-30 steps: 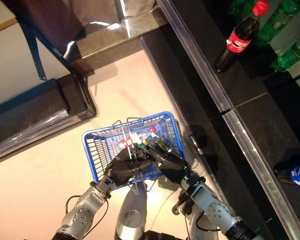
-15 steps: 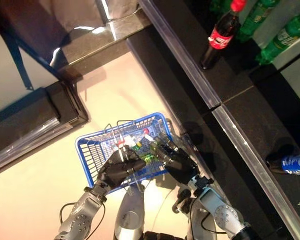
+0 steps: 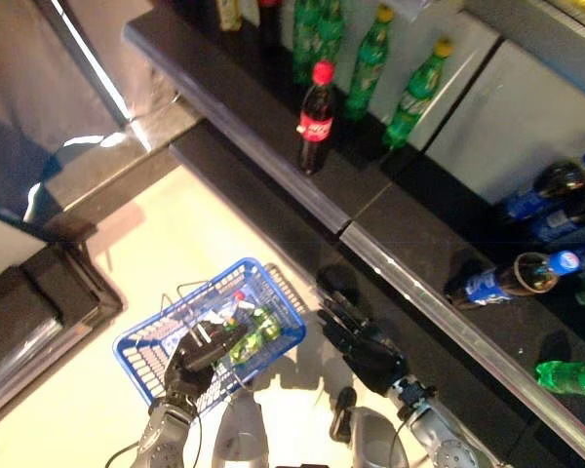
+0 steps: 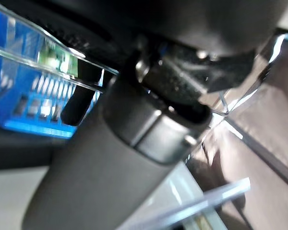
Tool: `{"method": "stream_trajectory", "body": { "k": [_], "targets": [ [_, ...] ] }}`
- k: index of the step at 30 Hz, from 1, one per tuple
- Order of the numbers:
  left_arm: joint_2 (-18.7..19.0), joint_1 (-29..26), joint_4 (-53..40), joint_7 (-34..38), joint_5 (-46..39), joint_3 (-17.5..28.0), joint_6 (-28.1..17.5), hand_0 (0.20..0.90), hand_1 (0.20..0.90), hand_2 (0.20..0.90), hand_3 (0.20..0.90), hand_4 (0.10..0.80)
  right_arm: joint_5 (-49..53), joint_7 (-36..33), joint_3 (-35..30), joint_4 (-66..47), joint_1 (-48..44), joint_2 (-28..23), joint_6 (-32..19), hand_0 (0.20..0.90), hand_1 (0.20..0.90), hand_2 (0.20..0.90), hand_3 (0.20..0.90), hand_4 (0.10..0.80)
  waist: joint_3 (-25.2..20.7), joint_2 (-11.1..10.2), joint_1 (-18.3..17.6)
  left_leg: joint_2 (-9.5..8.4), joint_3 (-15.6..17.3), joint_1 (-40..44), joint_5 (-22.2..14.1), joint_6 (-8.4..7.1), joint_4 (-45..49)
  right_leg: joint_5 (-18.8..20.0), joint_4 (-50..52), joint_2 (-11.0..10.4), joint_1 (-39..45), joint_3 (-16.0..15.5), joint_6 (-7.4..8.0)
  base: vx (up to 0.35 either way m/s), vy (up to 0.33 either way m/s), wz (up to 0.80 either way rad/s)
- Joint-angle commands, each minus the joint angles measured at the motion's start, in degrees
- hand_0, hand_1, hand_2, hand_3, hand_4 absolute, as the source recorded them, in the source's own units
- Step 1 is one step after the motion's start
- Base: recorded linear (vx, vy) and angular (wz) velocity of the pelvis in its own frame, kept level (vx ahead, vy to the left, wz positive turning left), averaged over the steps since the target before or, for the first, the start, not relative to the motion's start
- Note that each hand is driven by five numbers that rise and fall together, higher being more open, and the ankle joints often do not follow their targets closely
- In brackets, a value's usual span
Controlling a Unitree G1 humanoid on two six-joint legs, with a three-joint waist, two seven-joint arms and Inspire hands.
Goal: Pick up the drink and place into the basket.
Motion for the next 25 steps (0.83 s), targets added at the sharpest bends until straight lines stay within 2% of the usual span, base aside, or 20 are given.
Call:
{"method": "stream_trajectory", "body": {
  "k": [1,5,7,8,10,13,14,15,20,25],
  "targets": [
    [-1.5,2.1,-4.7,-2.4,4.8,1.1,-9.0,0.300,0.300,0.300,0.200,0.100,-6.7,-1.0,-1.8,2.2,2.3,0.9,-4.9,0.900,0.900,0.900,0.900,0.800,-8.5,1.2,-0.1,1.56,2.1,4.2,-2.6,-0.15,0.5,9.1,-7.4,-2.0,1.2,0.2,1.49,0.057,-0.028,-0.20],
    [-4.1,0.2,4.8,-1.5,4.6,3.6,-7.9,0.300,0.300,0.300,0.200,0.100,-13.6,-5.2,-2.9,11.7,1.1,2.9,-6.4,0.900,0.900,0.900,0.900,0.800,-10.2,1.0,-0.7,1.79,2.9,6.3,-3.0,-0.49,-1.0,9.6,-9.2,-2.1,3.2,0.1,1.75,0.057,-0.035,-0.21],
    [-5.4,-1.4,11.4,-2.0,3.7,5.0,-7.1,0.300,0.300,0.300,0.200,0.100,-17.9,-9.3,-3.4,21.3,-1.0,4.0,-7.5,0.900,0.900,0.900,0.900,0.800,-11.4,1.1,-0.8,1.77,3.1,7.5,-3.3,-0.60,-1.8,9.9,-10.6,-2.1,4.6,0.0,1.90,0.050,-0.037,-0.02],
    [-5.6,-1.8,12.3,-2.0,3.1,5.2,-6.7,0.300,0.300,0.300,0.200,0.100,-18.5,-10.4,-3.5,22.4,-1.5,4.2,-7.0,0.900,0.900,0.900,0.900,0.800,-11.5,1.1,-0.8,1.78,3.2,7.7,-3.4,-0.62,-1.9,10.0,-10.8,-2.1,4.7,0.0,1.92,0.031,-0.020,-0.02],
    [-6.6,-3.6,18.4,-2.8,2.1,6.7,-6.4,0.300,0.300,0.300,0.200,0.100,-22.9,-13.8,-4.5,33.3,-3.5,5.3,-8.2,0.900,0.900,0.900,0.900,0.800,-12.5,1.4,-0.8,1.98,3.6,8.4,-3.7,-0.80,-2.3,10.4,-11.8,-2.3,5.7,-0.5,2.06,0.030,-0.009,0.02],
    [-6.9,-4.1,20.5,-2.8,1.5,7.2,-6.4,0.300,0.300,0.300,0.200,0.100,-26.1,-15.5,-5.1,38.0,-4.1,5.5,-8.2,0.900,0.900,0.900,0.900,0.800,-12.9,1.5,-0.8,2.11,3.8,8.6,-3.7,-0.93,-2.6,10.6,-12.2,-2.4,6.0,-0.8,2.19,0.009,0.001,-0.04],
    [-7.0,-4.9,22.6,-2.3,2.1,7.9,-5.9,0.300,0.300,0.300,0.200,0.100,-31.2,-18.2,-6.1,42.8,-4.6,5.6,-9.6,0.900,0.900,0.900,0.900,0.800,-13.3,1.7,-0.7,2.29,3.9,8.8,-3.7,-1.06,-3.0,10.7,-12.6,-2.5,6.4,-1.2,2.35,0.009,0.001,-0.13],
    [-6.9,-5.4,23.5,-2.2,2.0,8.1,-5.5,0.300,0.300,0.300,0.200,0.100,-31.9,-19.0,-6.1,44.6,-4.8,5.5,-10.1,0.900,0.900,0.900,0.900,0.800,-13.5,1.8,-0.6,2.28,3.8,8.8,-3.8,-1.13,-3.1,10.8,-12.9,-2.5,6.5,-1.3,2.42,0.012,0.000,-0.17],
    [-6.9,-6.6,28.2,-2.7,2.7,9.5,-5.8,0.300,0.300,0.300,0.200,0.100,-31.6,-23.3,-9.9,52.0,-5.1,6.4,-8.5,0.900,0.900,0.900,0.900,0.800,-14.2,2.1,-0.9,2.47,4.3,9.2,-4.0,-1.30,-3.1,10.6,-13.0,-2.5,6.9,-1.5,2.58,0.011,0.010,-0.11],
    [-7.4,-6.8,29.9,-2.4,2.2,10.3,-5.8,0.300,0.300,0.300,0.200,0.100,-32.3,-23.8,-12.0,54.4,-5.0,6.8,-7.7,0.900,0.900,0.900,0.900,0.800,-14.6,2.3,-0.9,2.43,4.3,9.5,-4.4,-1.19,-2.9,10.3,-12.8,-2.5,7.1,-1.5,2.54,0.000,0.000,0.00]
  ]
}}
